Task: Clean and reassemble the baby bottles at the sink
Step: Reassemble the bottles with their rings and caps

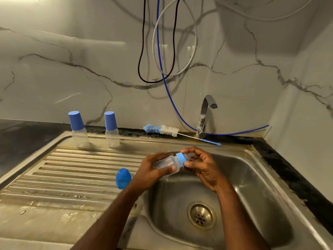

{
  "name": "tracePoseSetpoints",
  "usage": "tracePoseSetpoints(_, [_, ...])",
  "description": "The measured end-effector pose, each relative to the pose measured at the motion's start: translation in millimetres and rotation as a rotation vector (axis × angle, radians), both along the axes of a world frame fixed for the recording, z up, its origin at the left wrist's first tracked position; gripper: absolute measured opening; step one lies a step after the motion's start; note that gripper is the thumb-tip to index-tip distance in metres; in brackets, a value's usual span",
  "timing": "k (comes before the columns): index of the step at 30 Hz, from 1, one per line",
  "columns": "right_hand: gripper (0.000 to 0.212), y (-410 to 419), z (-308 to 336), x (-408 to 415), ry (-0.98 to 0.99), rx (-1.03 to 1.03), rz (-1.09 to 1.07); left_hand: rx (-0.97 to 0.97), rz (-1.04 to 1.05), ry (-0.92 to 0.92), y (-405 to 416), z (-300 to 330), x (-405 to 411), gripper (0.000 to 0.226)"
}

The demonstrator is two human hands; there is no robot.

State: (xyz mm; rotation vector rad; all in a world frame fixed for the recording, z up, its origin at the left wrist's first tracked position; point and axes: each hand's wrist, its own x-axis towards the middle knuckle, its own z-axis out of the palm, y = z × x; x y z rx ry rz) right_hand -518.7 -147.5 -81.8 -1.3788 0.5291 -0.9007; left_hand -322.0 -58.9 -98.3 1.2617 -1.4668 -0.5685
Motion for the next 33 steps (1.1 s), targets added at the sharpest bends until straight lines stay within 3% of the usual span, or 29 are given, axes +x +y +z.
tracePoseSetpoints(8, [0.042,4,-1,6,0.147,-0.051,-0.110,-0.103,0.088,-0.258,9,2,-4,0.057])
tracePoseSetpoints(13, [0.071,8,0,19,0.384,-0.078,-0.375,-0.077,0.043,-0.279,7,0,-9,0.062])
tracePoseSetpoints(15, [0.059,13,1,29,0.202,0.033,-0.374,-0.033,-0.009,-0.232,7,-1,-14,0.061])
tracePoseSetpoints(18, [0.048,18,3,39,-0.351,0.346,-0.125,0.018,-0.057,0.007,6,-4,-25,0.052])
tracePoseSetpoints(20, [0.051,19,3,36,-0.525,0.459,0.041,0.094,-0.092,0.334,5,-1,-27,0.042])
tracePoseSetpoints(22, [0.050,19,0,34,-0.505,0.468,0.134,0.152,-0.155,0.625,4,1,-20,0.026])
tracePoseSetpoints(25, [0.044,20,1,39,-0.338,0.373,0.027,0.206,-0.226,0.751,6,4,-11,0.022])
tracePoseSetpoints(27, [0.040,20,3,42,-0.307,0.328,-0.055,0.198,-0.242,0.707,7,1,-10,0.027])
tracePoseSetpoints(33, [0.047,27,3,49,-0.334,0.337,-0.055,0.131,-0.078,0.289,1,-8,-20,0.053])
